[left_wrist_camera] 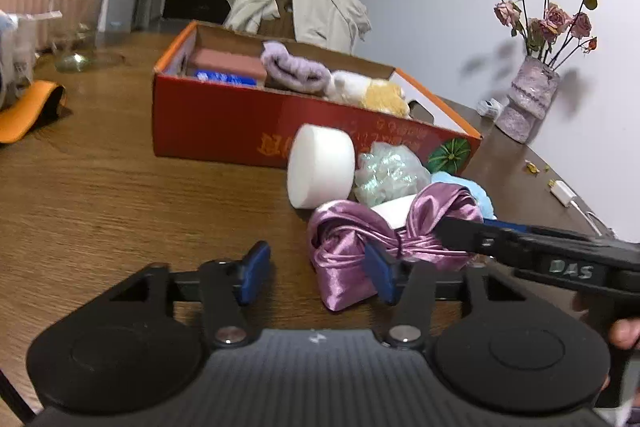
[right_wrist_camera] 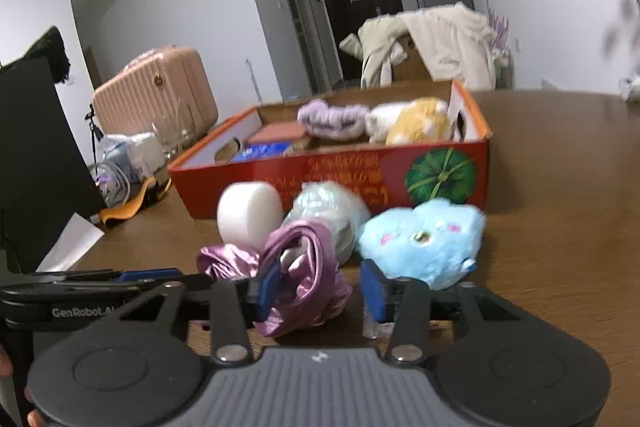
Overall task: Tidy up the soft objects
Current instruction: 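Close both grippers on the pink satin bow scrunchie, then carry the satin scrunchie with both grippers and lower it into the box, then open both grippers and release the scrunchie in the box, then withdraw both grippers from the box back over the table, then reach both grippers toward the small clear snack packet on the table, then close both grippers on the clear snack packet and lift it, then carry the snack packet with both grippers over the box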
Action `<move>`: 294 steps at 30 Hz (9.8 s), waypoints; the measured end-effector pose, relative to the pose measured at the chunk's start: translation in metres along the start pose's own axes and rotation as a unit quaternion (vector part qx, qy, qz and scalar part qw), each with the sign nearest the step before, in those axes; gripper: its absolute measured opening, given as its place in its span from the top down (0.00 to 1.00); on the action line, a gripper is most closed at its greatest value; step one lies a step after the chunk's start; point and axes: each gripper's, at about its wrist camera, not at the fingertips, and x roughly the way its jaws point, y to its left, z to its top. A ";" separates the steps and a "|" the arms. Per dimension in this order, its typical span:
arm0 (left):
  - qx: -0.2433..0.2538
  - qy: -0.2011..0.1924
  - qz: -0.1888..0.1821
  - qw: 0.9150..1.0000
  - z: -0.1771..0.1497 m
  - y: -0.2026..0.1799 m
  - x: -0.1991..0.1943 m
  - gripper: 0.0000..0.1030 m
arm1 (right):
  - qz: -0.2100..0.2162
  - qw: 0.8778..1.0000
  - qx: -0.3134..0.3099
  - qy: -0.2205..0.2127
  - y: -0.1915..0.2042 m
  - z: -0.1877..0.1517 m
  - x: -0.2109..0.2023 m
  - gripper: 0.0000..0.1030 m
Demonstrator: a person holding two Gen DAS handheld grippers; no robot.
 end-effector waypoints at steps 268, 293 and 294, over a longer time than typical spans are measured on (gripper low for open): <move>0.052 -0.040 0.045 0.997 -0.020 -0.006 -0.057 0.81 | -0.038 0.995 -0.096 0.020 0.044 0.007 0.027 0.82; 0.098 -0.118 -0.010 0.988 0.038 -0.063 -0.084 0.81 | -0.004 0.991 -0.108 -0.083 0.043 0.034 -0.090 0.83; 0.098 -0.115 -0.008 0.988 0.052 -0.059 -0.075 0.81 | -0.007 0.990 -0.111 -0.086 0.041 0.047 -0.082 0.83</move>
